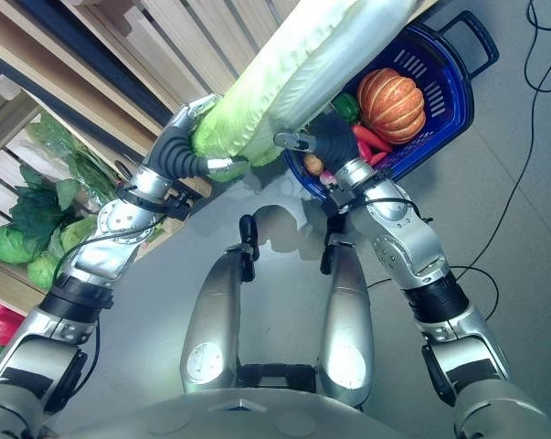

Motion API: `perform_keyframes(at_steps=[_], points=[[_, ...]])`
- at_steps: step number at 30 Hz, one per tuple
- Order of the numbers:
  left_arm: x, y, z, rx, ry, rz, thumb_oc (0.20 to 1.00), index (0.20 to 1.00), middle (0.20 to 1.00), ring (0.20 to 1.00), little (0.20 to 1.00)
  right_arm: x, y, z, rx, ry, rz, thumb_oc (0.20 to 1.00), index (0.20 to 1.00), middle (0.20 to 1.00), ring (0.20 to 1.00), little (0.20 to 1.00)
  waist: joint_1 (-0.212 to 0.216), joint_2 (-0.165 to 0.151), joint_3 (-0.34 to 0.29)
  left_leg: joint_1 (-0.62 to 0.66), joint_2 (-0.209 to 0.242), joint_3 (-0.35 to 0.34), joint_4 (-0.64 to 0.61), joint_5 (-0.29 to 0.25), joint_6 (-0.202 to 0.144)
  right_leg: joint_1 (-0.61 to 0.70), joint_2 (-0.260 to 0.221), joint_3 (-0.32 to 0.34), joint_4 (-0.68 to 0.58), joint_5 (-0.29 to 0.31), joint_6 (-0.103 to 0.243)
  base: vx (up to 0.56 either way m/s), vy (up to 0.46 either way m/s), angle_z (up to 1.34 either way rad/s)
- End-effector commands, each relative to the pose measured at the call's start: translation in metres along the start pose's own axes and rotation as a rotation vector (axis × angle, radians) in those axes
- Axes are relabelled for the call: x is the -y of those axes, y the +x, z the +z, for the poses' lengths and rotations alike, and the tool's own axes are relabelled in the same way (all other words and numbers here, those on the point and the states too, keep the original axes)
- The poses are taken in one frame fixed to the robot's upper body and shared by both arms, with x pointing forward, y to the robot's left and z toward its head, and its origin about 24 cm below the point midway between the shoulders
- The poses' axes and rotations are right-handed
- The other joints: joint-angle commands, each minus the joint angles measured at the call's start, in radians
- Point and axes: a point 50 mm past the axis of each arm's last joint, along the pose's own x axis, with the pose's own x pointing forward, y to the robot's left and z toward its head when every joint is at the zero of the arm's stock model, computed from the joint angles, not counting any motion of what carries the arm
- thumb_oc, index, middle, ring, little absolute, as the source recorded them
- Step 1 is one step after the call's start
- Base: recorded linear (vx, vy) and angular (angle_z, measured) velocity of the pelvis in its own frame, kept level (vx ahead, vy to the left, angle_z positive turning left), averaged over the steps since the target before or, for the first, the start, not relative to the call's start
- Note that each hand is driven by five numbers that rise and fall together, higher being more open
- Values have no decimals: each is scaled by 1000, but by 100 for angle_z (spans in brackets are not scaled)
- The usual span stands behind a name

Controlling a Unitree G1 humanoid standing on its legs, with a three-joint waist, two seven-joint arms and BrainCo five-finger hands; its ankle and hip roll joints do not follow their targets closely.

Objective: Pick up fruits and vegetables into the basket

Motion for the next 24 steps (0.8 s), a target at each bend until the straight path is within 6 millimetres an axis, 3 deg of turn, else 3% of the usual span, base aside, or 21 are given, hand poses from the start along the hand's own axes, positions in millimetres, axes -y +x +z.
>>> perform_keyframes(at_steps=[1,4,5,9,10,12,13,17,24], points=[[10,11,35,196,58,-39,200,200,200,200,200,-33,9,27,163,123,196,1000,1000,1000,1000,1000,-4,-11,-45,-2,-59,74,-69,5,67,29,12,-45,6,-68,48,0,0,0],[14,12,34,195,102,-72,200,200,200,200,200,-42,9,29,176,120,282,1000,1000,1000,1000,1000,-2,-11,-45,0,-60,75,-74,6,66,31,11,-47,0,-66,49,0,0,0],[16,13,34,190,104,-93,200,200,200,200,200,-47,9,31,195,100,310,200,200,200,200,200,-2,-12,-45,-1,-60,74,-74,8,66,30,10,-49,0,-65,51,0,0,0],[20,15,27,143,117,-156,200,200,200,200,200,-49,11,40,239,13,272,200,200,200,200,200,-3,-6,-45,3,-56,78,-83,14,64,31,8,-52,-3,-62,51,0,0,0],[20,15,25,123,111,-164,416,416,416,416,416,-46,12,42,255,-1,245,200,200,200,200,200,-3,-4,-45,3,-55,79,-85,15,63,30,8,-53,-4,-62,52,0,0,0],[19,13,20,90,93,-162,749,749,749,749,749,-40,11,46,287,-33,194,200,200,200,200,200,-6,1,-45,3,-54,80,-89,17,62,29,8,-53,-4,-63,52,0,0,0],[18,11,17,65,82,-160,1000,1000,1000,1000,1000,-35,10,49,311,-55,153,200,200,200,200,200,-8,4,-45,2,-53,82,-91,18,61,26,9,-53,-5,-62,52,0,0,0],[8,1,0,-38,56,-86,1000,1000,1000,1000,1000,-10,0,61,406,-153,-30,200,200,200,200,200,-25,12,-45,-2,-46,89,-93,17,59,15,13,-48,4,-70,50,-15,34,-3],[-25,-16,-22,-153,-11,231,1000,1000,1000,1000,1000,37,-34,76,563,-252,-399,200,200,200,200,200,-67,35,-45,-28,-39,116,-86,16,50,-34,18,-27,41,-91,38,-14,61,-11]])
